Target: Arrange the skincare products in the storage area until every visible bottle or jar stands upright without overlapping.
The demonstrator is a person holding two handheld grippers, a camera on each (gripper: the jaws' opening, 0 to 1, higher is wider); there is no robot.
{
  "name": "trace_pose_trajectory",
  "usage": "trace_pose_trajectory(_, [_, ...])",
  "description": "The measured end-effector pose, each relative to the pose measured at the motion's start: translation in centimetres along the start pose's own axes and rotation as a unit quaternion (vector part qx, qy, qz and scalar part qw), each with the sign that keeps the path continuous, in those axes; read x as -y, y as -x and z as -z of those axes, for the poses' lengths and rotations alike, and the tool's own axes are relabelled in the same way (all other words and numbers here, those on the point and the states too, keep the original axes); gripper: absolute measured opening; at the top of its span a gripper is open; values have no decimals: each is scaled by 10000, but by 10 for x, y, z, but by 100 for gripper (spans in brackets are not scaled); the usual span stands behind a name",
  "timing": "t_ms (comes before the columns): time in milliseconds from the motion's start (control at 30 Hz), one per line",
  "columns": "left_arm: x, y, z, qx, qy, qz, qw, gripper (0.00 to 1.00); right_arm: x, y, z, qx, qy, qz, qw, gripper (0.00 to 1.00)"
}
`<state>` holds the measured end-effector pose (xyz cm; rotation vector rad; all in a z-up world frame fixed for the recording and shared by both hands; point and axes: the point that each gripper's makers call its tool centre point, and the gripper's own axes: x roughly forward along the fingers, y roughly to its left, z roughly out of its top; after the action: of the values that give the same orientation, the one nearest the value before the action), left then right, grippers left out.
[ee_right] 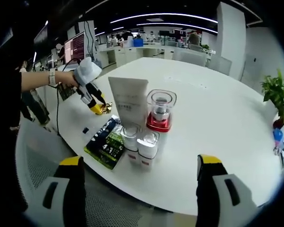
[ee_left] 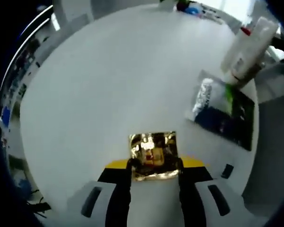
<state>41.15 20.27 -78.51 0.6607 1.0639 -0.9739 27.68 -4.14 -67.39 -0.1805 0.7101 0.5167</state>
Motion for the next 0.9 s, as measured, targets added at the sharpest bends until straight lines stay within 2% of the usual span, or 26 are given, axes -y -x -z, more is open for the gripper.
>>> trace_pose_trajectory(33, [6, -1, -1, 1, -288, 101, 9995, 36, 0, 0, 0, -3, 2, 5, 10000, 99])
trace_pose_trajectory(333, [25, -4, -7, -138, -881, 312, 9955, 36, 1, 2, 2, -12, -21, 42, 10000, 99])
trace_pose_trajectory(433, [31, -5, -7, -192, -1271, 434, 9908, 36, 1, 3, 4, -30, -31, 55, 10000, 99])
trace_pose_trajectory(567, [33, -5, -8, -285, -1445, 492, 9879, 36, 2, 4, 4, -23, -44, 71, 10000, 99])
trace_pose_trajectory(700, [38, -6, -8, -467, -1876, 597, 9793, 36, 1, 3, 4, -34, -15, 59, 10000, 99])
trace_pose_trajectory(900, [41, -6, -10, -490, -2097, 656, 9743, 36, 0, 3, 4, -39, 0, 54, 10000, 99])
